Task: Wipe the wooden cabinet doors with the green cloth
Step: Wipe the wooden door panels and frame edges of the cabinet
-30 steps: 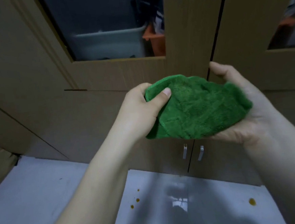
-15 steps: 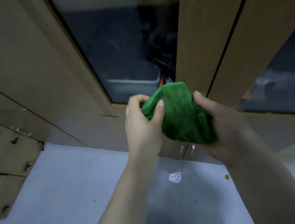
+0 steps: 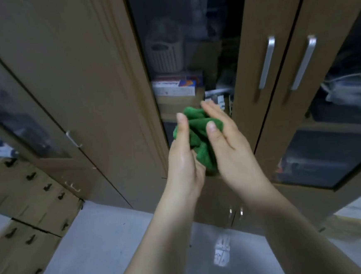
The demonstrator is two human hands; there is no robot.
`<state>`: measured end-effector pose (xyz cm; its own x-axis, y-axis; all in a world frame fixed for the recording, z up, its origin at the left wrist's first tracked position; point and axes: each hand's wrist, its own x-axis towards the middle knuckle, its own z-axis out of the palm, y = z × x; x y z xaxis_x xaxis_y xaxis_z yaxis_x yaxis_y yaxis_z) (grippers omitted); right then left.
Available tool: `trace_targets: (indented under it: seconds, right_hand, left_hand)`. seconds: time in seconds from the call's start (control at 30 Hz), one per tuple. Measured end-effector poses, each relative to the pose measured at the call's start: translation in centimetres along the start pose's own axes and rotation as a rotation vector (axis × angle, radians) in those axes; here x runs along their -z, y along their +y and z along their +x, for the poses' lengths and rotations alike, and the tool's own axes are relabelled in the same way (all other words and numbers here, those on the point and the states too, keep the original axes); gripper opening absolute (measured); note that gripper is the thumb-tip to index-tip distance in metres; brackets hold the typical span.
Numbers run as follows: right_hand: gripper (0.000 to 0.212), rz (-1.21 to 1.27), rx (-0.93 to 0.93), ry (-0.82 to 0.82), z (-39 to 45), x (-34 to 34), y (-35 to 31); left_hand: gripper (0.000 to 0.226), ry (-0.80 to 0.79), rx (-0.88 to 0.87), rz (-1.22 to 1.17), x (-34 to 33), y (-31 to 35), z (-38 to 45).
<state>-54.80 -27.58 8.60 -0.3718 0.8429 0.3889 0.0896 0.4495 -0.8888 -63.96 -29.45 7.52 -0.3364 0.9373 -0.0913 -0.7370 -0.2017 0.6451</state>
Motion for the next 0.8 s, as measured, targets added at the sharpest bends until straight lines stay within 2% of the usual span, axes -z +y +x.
trace_targets:
  seconds: [0.07,0.13,0.23,0.33,0.43,0.57,0.8]
  right_hand:
    - [0.036,0.358,-0.057,0.157,-0.4,0.4,-1.0]
    - [0.034,0.689,-0.130,0.300,-1.1,0.8,-1.3]
    - [0.032,1.001,-0.385,0.433,-2.1,1.1,-0.7]
    - [0.033,1.152,-0.671,0.430,-3.8,0.5,0.6]
    - [0.034,1.131,-0.882,0.374,-5.1,-1.1,1.8]
    - [0.031,0.949,-1.078,0.203,-5.0,-3.1,2.4]
    - [0.015,0.612,-0.954,-0.102,-0.6,-4.7,1.5]
  left_hand:
    - [0.030,0.077,-0.075,0.084,-0.2,0.9,-0.3]
    - [0.021,0.109,-0.097,0.082,-0.1,1.9,-0.7]
    - [0.027,0.110,-0.088,0.031,0.3,3.8,-1.5]
    - [0.037,0.112,-0.070,0.055,0.9,5.2,-2.4]
    - [0.039,0.089,-0.043,0.093,1.4,6.6,-2.7]
    - [0.044,0.045,-0.033,0.130,1.6,9.2,-2.3]
    - [0.046,-0.123,0.024,0.202,0.6,14.5,-1.6]
